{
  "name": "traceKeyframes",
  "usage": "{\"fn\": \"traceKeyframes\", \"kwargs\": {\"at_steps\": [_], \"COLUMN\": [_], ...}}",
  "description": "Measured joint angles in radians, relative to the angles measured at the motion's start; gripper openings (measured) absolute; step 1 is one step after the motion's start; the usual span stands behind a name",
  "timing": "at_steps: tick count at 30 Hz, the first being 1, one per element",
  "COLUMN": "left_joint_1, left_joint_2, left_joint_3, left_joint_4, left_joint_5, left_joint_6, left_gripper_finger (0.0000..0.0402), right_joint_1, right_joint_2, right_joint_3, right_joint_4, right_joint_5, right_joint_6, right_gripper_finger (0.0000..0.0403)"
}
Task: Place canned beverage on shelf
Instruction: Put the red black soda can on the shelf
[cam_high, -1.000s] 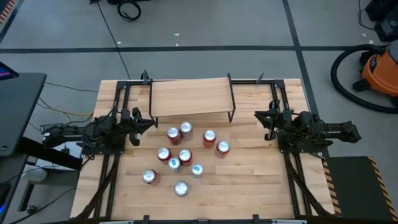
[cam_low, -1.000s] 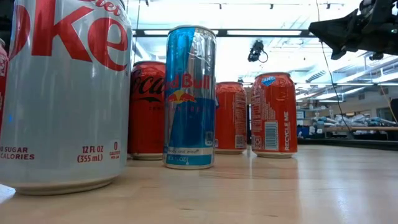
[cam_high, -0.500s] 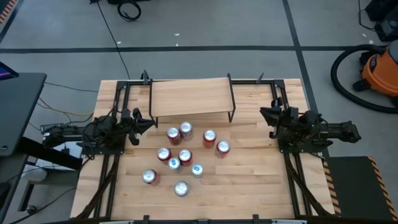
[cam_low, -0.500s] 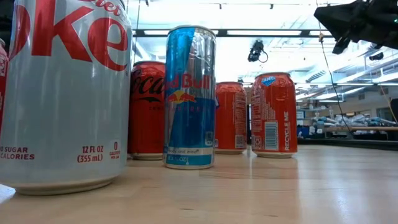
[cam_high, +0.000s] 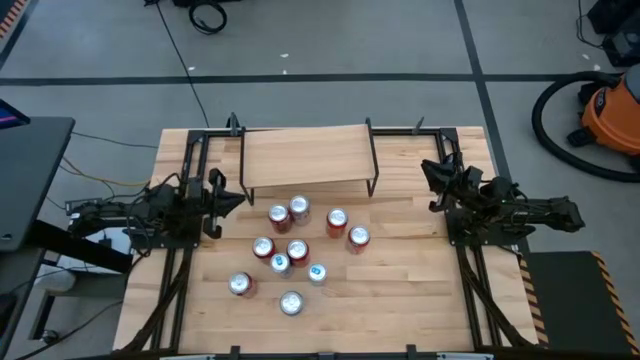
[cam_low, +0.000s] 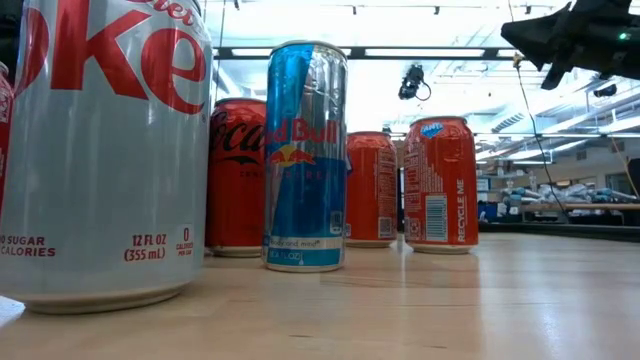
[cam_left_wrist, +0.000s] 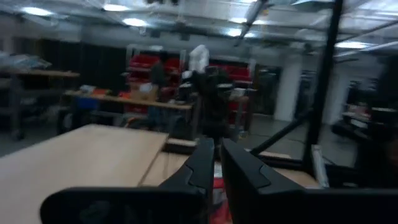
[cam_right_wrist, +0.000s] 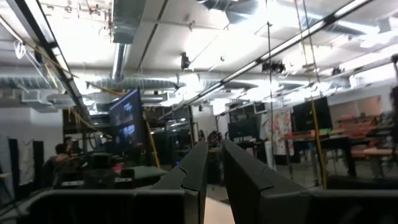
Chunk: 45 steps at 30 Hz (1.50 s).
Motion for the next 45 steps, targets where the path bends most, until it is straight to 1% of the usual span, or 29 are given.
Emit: {"fn": "traceKeyframes", "kwargs": {"at_steps": [2,4,9,13,17,19,23,25,28,30,32,35,36,37,39,41,43,45], "left_joint_1": [-0.001,-0.001,0.001,0.001,0.001,0.0,-0.002,-0.002,-0.002,-0.002,-0.005,-0.044,-0.065,-0.089,-0.142,-0.185,-0.22,-0.252], "left_joint_2": [0.0,0.0,0.043,0.103,0.153,0.175,0.203,0.22,0.248,0.276,0.316,0.428,0.475,0.522,0.61,0.681,0.737,0.787], "left_joint_3": [0.014,0.024,0.076,0.168,0.276,0.315,0.341,0.34,0.34,0.34,0.34,0.34,0.34,0.339,0.349,0.408,0.493,0.572], "left_joint_4": [-0.02,-0.083,-0.178,-0.277,-0.385,-0.402,-0.404,-0.374,-0.321,-0.31,-0.322,-0.314,-0.292,-0.255,-0.163,-0.162,-0.223,-0.33], "left_joint_5": [0.013,0.01,-0.049,-0.051,-0.053,-0.053,-0.05,-0.05,-0.05,-0.049,-0.032,-0.013,-0.016,-0.025,-0.044,-0.045,-0.048,-0.063], "left_joint_6": [0.03,0.065,0.086,0.085,0.14,0.141,0.035,-0.024,-0.087,-0.112,-0.121,-0.145,-0.168,-0.202,-0.275,-0.281,-0.279,-0.279], "left_gripper_finger": [0.0039,0.0039,0.0039,0.0039,0.0039,0.0039,0.0039,0.0039,0.0039,0.0039,0.0039,0.0039,0.0039,0.0039,0.0039,0.0039,0.0039,0.0039], "right_joint_1": [-0.007,-0.015,-0.031,-0.045,-0.069,-0.076,-0.081,-0.081,-0.085,-0.091,-0.095,-0.094,-0.09,-0.084,-0.068,-0.05,-0.028,-0.003], "right_joint_2": [0.014,0.032,0.121,0.211,0.29,0.317,0.356,0.374,0.405,0.43,0.463,0.528,0.552,0.575,0.61,0.628,0.635,0.646], "right_joint_3": [0.0,0.0,0.001,0.028,0.068,0.087,0.093,0.093,0.093,0.093,0.093,0.093,0.093,0.093,0.093,0.112,0.159,0.22], "right_joint_4": [0.03,0.046,0.055,0.063,0.084,0.082,0.054,0.036,0.03,0.019,-0.001,-0.032,-0.021,0.003,0.062,0.052,-0.015,-0.122], "right_joint_5": [-0.001,-0.002,-0.011,-0.021,-0.021,0.007,0.116,0.136,0.133,0.107,0.045,-0.142,-0.198,-0.232,-0.255,-0.26,-0.283,-0.286], "right_joint_6": [-0.022,-0.025,-0.025,-0.026,-0.069,-0.051,0.118,0.18,0.169,0.116,0.057,0.013,0.048,0.104,0.204,0.251,0.242,0.221], "right_gripper_finger": [0.0058,0.0058,0.0058,0.0058,0.0058,0.0058,0.0058,0.0058,0.0058,0.0058,0.0058,0.0058,0.0058,0.0058,0.0058,0.0058,0.0058,0.0058]}}
